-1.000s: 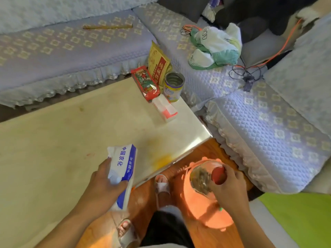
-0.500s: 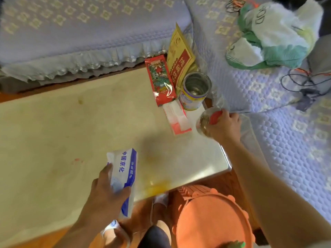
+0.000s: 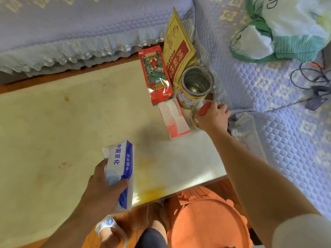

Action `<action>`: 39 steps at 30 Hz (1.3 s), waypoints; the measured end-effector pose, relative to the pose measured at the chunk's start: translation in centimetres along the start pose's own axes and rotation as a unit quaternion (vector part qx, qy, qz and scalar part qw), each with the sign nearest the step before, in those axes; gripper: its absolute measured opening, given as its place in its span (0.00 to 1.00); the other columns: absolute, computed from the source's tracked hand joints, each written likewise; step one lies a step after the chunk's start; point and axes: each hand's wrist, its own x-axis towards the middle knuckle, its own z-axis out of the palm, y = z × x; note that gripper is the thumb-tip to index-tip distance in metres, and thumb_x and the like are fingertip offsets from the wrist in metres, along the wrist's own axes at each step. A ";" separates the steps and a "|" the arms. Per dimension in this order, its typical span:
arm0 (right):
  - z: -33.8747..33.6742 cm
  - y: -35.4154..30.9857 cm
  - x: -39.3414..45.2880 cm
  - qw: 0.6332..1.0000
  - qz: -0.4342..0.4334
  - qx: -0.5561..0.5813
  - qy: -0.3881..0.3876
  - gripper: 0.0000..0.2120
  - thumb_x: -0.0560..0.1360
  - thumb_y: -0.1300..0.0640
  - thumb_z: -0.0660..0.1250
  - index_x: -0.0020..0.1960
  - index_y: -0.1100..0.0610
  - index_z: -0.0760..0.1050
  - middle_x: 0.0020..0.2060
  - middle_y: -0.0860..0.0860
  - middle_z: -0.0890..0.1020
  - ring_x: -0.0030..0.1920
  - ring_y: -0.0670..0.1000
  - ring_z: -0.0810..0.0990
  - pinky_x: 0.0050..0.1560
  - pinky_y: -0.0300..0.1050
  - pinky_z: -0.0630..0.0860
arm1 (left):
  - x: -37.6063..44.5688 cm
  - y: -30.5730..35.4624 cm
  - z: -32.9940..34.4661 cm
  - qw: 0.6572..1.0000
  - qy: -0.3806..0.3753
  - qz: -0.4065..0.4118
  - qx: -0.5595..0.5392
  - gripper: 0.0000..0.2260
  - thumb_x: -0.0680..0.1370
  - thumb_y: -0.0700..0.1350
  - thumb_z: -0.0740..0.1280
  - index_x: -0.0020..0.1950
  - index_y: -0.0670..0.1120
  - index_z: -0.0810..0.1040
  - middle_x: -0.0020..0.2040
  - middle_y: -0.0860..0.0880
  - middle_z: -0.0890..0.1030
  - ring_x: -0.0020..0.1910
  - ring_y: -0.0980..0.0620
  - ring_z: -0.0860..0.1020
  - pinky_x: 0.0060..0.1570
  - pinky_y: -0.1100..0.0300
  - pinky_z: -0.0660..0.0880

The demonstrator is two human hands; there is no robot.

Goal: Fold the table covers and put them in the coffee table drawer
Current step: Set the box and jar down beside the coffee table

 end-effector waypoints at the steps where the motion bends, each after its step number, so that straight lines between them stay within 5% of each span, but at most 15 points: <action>1: 0.1 0.1 0.1 1.000 0.000 -0.003 0.000 0.37 0.73 0.31 0.65 0.72 0.52 0.63 0.68 0.58 0.66 0.70 0.65 0.62 0.64 0.58 0.71 | 0.0 -0.1 0.1 1.000 -0.003 -0.002 0.004 0.36 0.71 0.50 0.77 0.73 0.60 0.62 0.60 0.50 0.75 0.57 0.47 0.76 0.56 0.42 0.79; 17: 0.0 1.1 -0.2 0.999 0.009 -0.006 -0.044 0.46 0.71 0.35 0.70 0.80 0.50 0.52 0.73 0.58 0.62 0.73 0.65 0.60 0.68 0.63 0.69 | -0.3 -1.1 0.1 0.999 -0.002 0.001 0.038 0.38 0.73 0.48 0.77 0.76 0.58 0.59 0.62 0.49 0.73 0.58 0.47 0.75 0.54 0.45 0.80; 21: -0.6 1.1 -7.1 0.994 0.001 0.111 0.026 0.33 0.79 0.43 0.65 0.77 0.57 0.60 0.66 0.58 0.70 0.65 0.59 0.68 0.65 0.53 0.67 | -1.1 -1.0 0.4 0.999 0.006 0.020 0.042 0.39 0.73 0.51 0.77 0.76 0.61 0.57 0.62 0.50 0.72 0.57 0.49 0.75 0.51 0.46 0.82; 23: 0.7 0.4 -13.6 0.939 0.070 0.292 -0.169 0.34 0.74 0.39 0.69 0.73 0.56 0.67 0.63 0.54 0.77 0.57 0.54 0.75 0.60 0.50 0.72 | -1.8 -0.4 1.3 0.995 0.008 0.052 0.080 0.40 0.74 0.53 0.76 0.78 0.60 0.54 0.62 0.51 0.70 0.56 0.51 0.74 0.46 0.55 0.79; 25: 2.4 -0.1 -20.2 0.784 0.167 0.451 -0.392 0.38 0.66 0.36 0.73 0.70 0.53 0.72 0.60 0.54 0.82 0.54 0.55 0.81 0.57 0.53 0.77 | -2.7 0.7 2.6 0.986 -0.023 0.091 0.135 0.42 0.74 0.55 0.74 0.80 0.62 0.50 0.63 0.52 0.67 0.57 0.50 0.75 0.46 0.57 0.77; 26: 3.3 -0.1 -23.0 0.722 0.177 0.502 -0.443 0.32 0.70 0.41 0.74 0.68 0.54 0.73 0.58 0.55 0.83 0.55 0.57 0.83 0.60 0.55 0.78 | -3.0 1.1 3.5 0.978 -0.060 0.122 0.157 0.44 0.74 0.56 0.75 0.79 0.65 0.48 0.65 0.52 0.66 0.60 0.50 0.75 0.50 0.56 0.77; 27: 4.5 0.4 -24.9 0.690 0.183 0.547 -0.438 0.23 0.75 0.49 0.72 0.67 0.56 0.75 0.57 0.58 0.84 0.57 0.59 0.83 0.63 0.60 0.77 | -3.2 1.4 4.4 0.965 -0.110 0.153 0.181 0.45 0.73 0.56 0.75 0.78 0.69 0.46 0.69 0.52 0.65 0.65 0.50 0.74 0.56 0.56 0.77; 29: 5.8 1.2 -26.5 0.672 0.262 0.619 -0.311 0.12 0.79 0.62 0.67 0.62 0.59 0.77 0.53 0.61 0.85 0.54 0.63 0.84 0.61 0.65 0.78 | -3.3 1.8 5.7 0.931 -0.189 0.197 0.241 0.47 0.73 0.59 0.74 0.78 0.71 0.41 0.78 0.55 0.58 0.74 0.50 0.65 0.67 0.55 0.72; 32: 7.5 4.3 -22.9 0.646 0.431 0.616 -0.134 0.10 0.79 0.65 0.66 0.60 0.61 0.76 0.48 0.60 0.85 0.47 0.60 0.85 0.49 0.56 0.82 | -2.1 2.5 6.1 0.935 -0.160 0.178 0.262 0.42 0.77 0.60 0.69 0.82 0.64 0.44 0.82 0.52 0.52 0.80 0.48 0.55 0.74 0.51 0.63; 37: 7.7 8.9 -13.5 0.665 0.452 0.590 -0.072 0.18 0.77 0.62 0.70 0.66 0.60 0.74 0.59 0.58 0.81 0.50 0.54 0.82 0.46 0.48 0.80 | -0.1 2.1 3.3 0.956 -0.096 0.132 0.244 0.31 0.81 0.54 0.64 0.81 0.62 0.53 0.75 0.50 0.65 0.69 0.49 0.73 0.65 0.53 0.71; 39: 7.8 8.8 -10.9 0.648 0.433 0.619 -0.094 0.17 0.78 0.60 0.70 0.65 0.58 0.73 0.59 0.57 0.80 0.54 0.55 0.80 0.57 0.52 0.79 | 0.8 1.5 1.7 0.961 -0.074 0.111 0.242 0.30 0.81 0.54 0.65 0.80 0.63 0.55 0.74 0.50 0.66 0.67 0.49 0.75 0.65 0.52 0.73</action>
